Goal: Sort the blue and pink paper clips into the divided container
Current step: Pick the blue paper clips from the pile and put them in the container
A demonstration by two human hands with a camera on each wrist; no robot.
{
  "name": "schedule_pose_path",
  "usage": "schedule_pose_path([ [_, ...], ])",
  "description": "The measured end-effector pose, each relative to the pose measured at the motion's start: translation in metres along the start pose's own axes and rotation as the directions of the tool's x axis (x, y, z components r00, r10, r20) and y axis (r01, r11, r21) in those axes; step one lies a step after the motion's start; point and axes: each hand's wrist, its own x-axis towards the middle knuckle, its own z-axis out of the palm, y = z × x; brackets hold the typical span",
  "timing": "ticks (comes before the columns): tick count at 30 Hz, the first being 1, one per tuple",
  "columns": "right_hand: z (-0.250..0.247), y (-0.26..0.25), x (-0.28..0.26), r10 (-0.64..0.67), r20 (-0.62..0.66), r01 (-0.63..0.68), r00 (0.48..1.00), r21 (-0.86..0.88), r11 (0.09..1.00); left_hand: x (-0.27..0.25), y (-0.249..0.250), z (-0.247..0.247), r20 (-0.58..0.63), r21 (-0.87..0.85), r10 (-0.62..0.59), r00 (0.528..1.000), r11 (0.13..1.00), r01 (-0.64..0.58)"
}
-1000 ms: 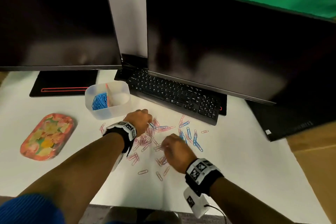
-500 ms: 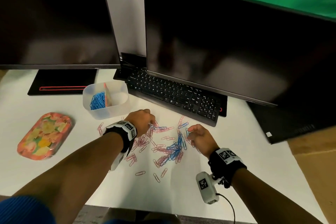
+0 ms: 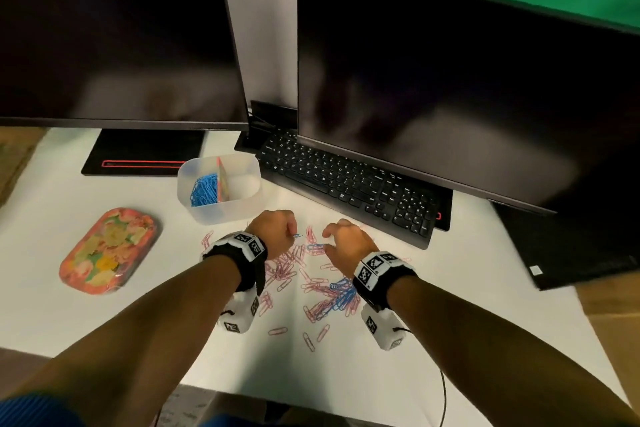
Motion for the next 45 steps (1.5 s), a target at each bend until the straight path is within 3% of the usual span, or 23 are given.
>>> schedule_pose_path([
  [4,0.007,-0.009,0.011,0.000,0.049,0.006,0.999,-0.120,0.993,-0.005,-0.001,-0.003,-0.031,-0.221,-0.061,0.998,0.974,0.052],
  [8,0.012,-0.016,0.017,0.028,0.046,-0.022,0.999,-0.128,0.992,-0.007,-0.006,-0.003,-0.058,-0.371,-0.110,0.992,0.925,0.081],
  [11,0.011,-0.015,0.017,0.045,0.065,-0.042,0.997,-0.044,0.998,-0.008,-0.006,-0.002,-0.033,-0.529,-0.168,0.985,0.839,0.125],
  [14,0.009,-0.009,0.017,0.095,0.010,-0.096,0.995,0.166,0.981,-0.010,-0.004,-0.004,-0.012,-0.602,-0.198,0.980,0.784,0.151],
  [17,0.004,-0.006,0.012,0.137,-0.040,-0.107,0.990,0.430,0.896,-0.008,-0.002,-0.003,0.008,-0.686,-0.221,0.975,0.708,0.167],
  [21,-0.008,-0.007,0.002,0.142,0.037,-0.122,0.989,0.748,0.652,-0.008,0.006,0.002,0.040,-0.810,-0.229,0.973,0.563,0.166],
  [23,-0.012,-0.007,-0.002,0.155,0.080,-0.154,0.985,0.813,0.561,-0.012,0.015,0.002,0.073,-0.859,-0.208,0.976,0.484,0.167],
  [26,-0.014,-0.007,-0.006,0.181,0.104,-0.183,0.978,0.841,0.509,-0.016,0.027,0.002,0.090,-0.904,-0.176,0.980,0.398,0.155],
  [32,-0.014,-0.006,-0.008,0.196,0.095,-0.176,0.976,0.875,0.451,-0.022,0.035,0.009,0.100,-0.842,-0.134,0.986,0.517,0.156],
  [35,-0.020,-0.011,-0.013,0.185,0.070,-0.151,0.980,0.869,0.472,-0.023,0.043,0.014,0.126,-0.896,-0.153,0.980,0.407,0.179],
  [37,-0.022,-0.007,-0.018,0.162,0.020,-0.103,0.987,0.845,0.524,-0.024,0.048,0.015,0.171,-0.949,-0.191,0.967,0.233,0.213],
  [38,-0.022,-0.002,-0.022,0.141,-0.031,-0.061,0.989,0.799,0.599,-0.026,0.049,0.014,0.188,-0.965,-0.204,0.961,0.144,0.219],
  [41,-0.014,0.021,-0.039,0.065,-0.077,-0.018,0.995,0.499,0.866,-0.032,0.049,0.014,0.203,-0.979,-0.223,0.953,-0.012,0.205],
  [43,-0.007,0.033,-0.051,0.022,0.018,-0.026,1.000,0.281,0.959,-0.036,0.047,0.015,0.210,-0.978,-0.221,0.953,-0.060,0.201],
  [45,0.001,0.039,-0.059,-0.030,0.117,0.021,0.993,0.076,0.997,-0.039,0.045,0.018,0.226,-0.972,-0.199,0.954,-0.111,0.207],
])
